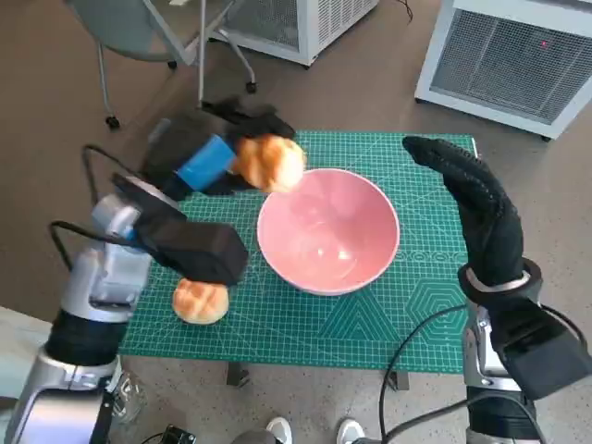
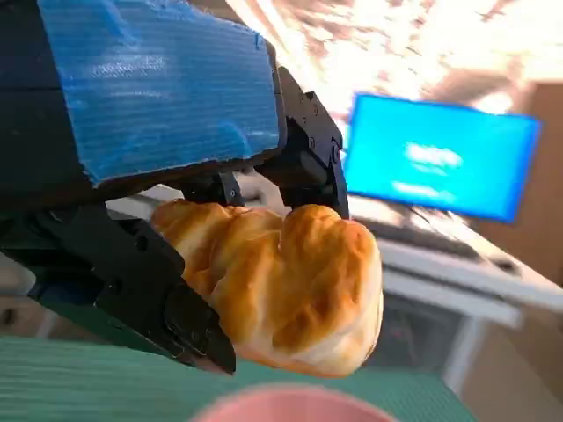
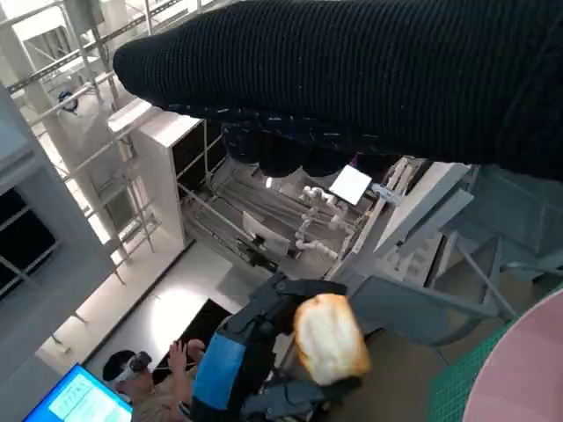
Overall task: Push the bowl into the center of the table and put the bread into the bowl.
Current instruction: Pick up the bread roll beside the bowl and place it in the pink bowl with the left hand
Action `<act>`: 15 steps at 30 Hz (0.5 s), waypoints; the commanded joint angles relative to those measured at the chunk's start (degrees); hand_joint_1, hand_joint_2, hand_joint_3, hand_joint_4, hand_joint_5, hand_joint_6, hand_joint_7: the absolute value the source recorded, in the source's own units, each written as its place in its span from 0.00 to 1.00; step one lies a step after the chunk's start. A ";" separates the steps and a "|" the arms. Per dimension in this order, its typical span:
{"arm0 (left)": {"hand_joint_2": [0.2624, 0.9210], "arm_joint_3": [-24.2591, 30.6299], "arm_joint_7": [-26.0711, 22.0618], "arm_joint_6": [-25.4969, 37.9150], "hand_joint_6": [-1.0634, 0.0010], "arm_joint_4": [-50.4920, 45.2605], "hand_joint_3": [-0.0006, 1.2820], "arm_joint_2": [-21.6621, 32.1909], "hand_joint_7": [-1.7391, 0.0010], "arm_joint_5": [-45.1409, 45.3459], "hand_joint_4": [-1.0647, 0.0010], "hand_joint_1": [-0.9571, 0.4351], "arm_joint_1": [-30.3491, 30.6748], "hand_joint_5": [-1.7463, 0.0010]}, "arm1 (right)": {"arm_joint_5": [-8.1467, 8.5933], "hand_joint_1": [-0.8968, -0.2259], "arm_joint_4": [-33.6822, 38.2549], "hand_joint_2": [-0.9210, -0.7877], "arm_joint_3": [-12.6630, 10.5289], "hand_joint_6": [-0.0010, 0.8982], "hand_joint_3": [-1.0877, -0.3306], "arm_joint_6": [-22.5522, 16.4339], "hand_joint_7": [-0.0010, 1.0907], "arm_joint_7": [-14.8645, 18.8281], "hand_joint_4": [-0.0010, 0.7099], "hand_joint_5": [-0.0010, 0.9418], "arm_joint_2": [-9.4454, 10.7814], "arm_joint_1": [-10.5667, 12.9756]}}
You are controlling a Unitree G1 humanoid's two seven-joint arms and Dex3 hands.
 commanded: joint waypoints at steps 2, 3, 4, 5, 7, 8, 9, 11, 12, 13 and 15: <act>0.96 -3.31 -0.81 -3.06 0.35 0.74 0.01 -1.09 0.38 2.25 0.19 0.69 1.00 0.44 | 0.30 0.34 0.44 0.00 0.03 0.00 0.40 0.10 0.34 0.49 0.09 0.00 -0.25 1.25; 0.96 -3.96 -0.50 -4.01 0.35 1.91 0.01 -1.34 0.37 2.69 0.19 0.69 0.86 0.44 | 0.24 0.34 0.42 0.00 0.02 0.00 0.40 0.08 0.34 0.46 0.09 0.00 -0.26 1.33; 0.97 -4.39 -0.28 -4.68 0.36 2.73 0.01 -1.51 0.36 2.99 0.20 0.69 0.76 0.44 | 0.20 0.34 0.41 0.00 0.01 0.00 0.40 0.06 0.34 0.43 0.09 0.00 -0.26 1.38; 0.97 -5.03 0.09 -5.78 0.36 3.99 0.01 -1.78 0.36 3.37 0.20 0.69 0.60 0.44 | 0.08 0.34 0.38 0.00 -0.01 0.00 0.40 0.01 0.34 0.35 0.09 0.00 -0.27 1.47; 0.98 -5.89 0.67 -7.56 0.37 5.91 0.01 -2.19 0.35 3.94 0.21 0.69 0.34 0.43 | -0.09 0.34 0.40 0.00 -0.05 0.00 0.40 -0.10 0.34 0.24 0.09 0.00 -0.28 1.57; 0.99 -6.14 0.88 -8.28 0.37 6.63 0.01 -2.35 0.34 4.15 0.23 0.69 0.23 0.43 | -0.14 0.34 0.42 0.00 -0.07 0.00 0.40 -0.14 0.33 0.21 0.09 0.00 -0.28 1.60; 0.99 -6.48 1.16 -8.96 0.38 7.52 0.01 -2.57 0.33 4.53 0.24 0.69 0.06 0.43 | -0.22 0.34 0.49 0.00 -0.11 0.00 0.40 -0.17 0.33 0.16 0.09 0.00 -0.30 1.62; 0.99 -7.00 1.64 -10.09 0.38 9.09 0.01 -3.04 0.32 5.19 0.26 0.69 -0.22 0.42 | -0.39 0.34 0.62 0.00 -0.17 0.00 0.40 -0.21 0.33 0.03 0.09 0.00 -0.33 1.63; 1.00 -7.20 1.82 -10.53 0.38 9.70 0.01 -3.26 0.32 5.46 0.27 0.69 -0.32 0.42 | -0.46 0.33 0.67 0.00 -0.20 0.00 0.39 -0.23 0.33 -0.03 0.09 0.00 -0.34 1.64; 1.00 -7.40 2.04 -11.03 0.38 10.29 0.01 -3.50 0.32 5.69 0.27 0.69 -0.39 0.42 | -0.48 0.33 0.72 0.00 -0.22 0.00 0.39 -0.22 0.33 -0.05 0.09 0.00 -0.35 1.64; 1.00 -7.74 2.46 -11.83 0.38 11.27 0.01 -3.93 0.32 6.08 0.28 0.69 -0.49 0.41 | -0.51 0.33 0.77 0.00 -0.24 0.00 0.39 -0.18 0.33 -0.08 0.09 0.00 -0.35 1.63</act>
